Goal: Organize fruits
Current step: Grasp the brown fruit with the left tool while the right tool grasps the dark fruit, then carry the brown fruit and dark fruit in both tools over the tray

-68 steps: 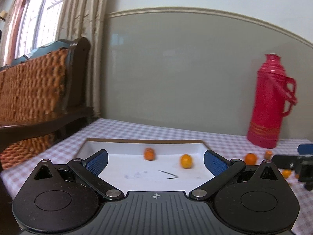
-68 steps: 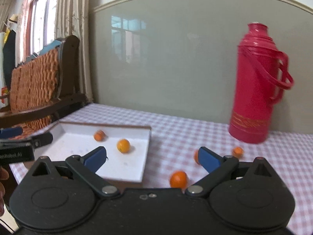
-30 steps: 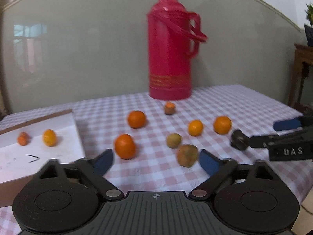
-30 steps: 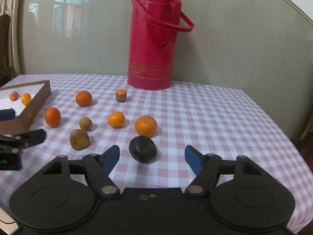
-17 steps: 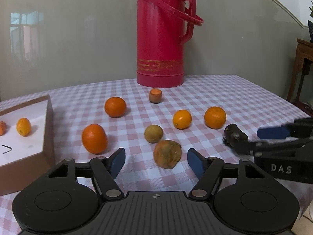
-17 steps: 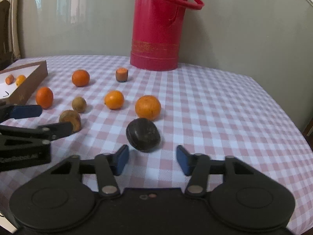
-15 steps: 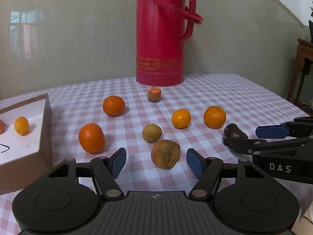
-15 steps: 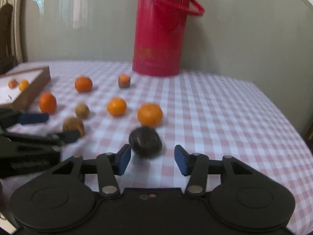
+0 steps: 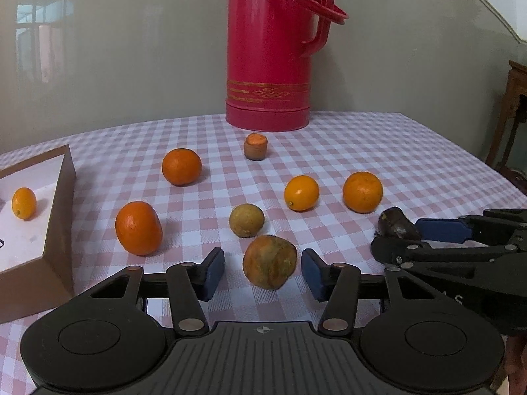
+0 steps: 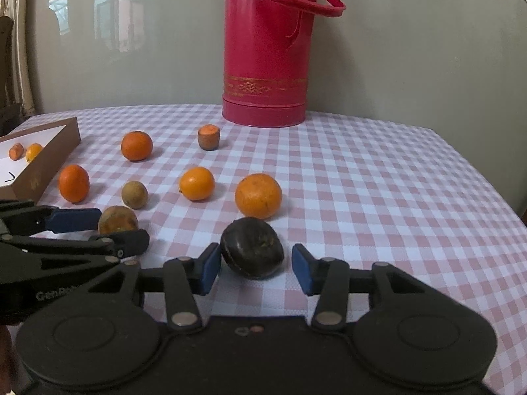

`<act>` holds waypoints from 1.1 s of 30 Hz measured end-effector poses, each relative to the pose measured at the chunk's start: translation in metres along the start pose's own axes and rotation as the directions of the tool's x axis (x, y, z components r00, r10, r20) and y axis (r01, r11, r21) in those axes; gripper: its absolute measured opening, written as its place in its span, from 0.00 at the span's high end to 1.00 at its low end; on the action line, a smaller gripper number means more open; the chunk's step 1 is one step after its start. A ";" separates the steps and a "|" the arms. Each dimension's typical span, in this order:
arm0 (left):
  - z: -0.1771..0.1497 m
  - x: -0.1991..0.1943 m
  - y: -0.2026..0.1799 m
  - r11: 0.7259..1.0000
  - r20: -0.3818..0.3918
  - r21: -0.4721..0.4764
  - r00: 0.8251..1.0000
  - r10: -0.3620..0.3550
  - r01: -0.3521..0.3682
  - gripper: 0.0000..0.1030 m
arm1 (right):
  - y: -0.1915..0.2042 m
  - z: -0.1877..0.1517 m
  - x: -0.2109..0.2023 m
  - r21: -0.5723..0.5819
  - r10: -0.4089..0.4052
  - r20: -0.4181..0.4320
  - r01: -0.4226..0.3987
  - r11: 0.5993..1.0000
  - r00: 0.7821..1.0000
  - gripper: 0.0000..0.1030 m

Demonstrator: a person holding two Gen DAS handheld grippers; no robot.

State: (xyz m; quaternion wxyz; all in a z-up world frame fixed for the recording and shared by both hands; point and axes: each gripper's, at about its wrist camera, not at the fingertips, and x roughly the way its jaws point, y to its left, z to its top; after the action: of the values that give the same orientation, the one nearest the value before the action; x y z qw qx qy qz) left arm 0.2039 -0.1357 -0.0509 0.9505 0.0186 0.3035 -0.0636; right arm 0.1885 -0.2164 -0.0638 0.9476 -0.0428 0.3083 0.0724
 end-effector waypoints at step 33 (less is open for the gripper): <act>0.002 -0.082 0.058 0.996 0.120 0.024 0.990 0.081 -0.084 0.67 | 0.026 0.020 -0.051 -0.013 0.050 0.102 -0.049 0.999 0.994 0.69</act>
State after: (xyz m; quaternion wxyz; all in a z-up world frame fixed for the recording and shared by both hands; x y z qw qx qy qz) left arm 0.1465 -0.0695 -0.0015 0.9683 0.0413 0.2445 -0.0297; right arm 0.1547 -0.1940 -0.0188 0.9599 -0.0365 0.2597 0.0994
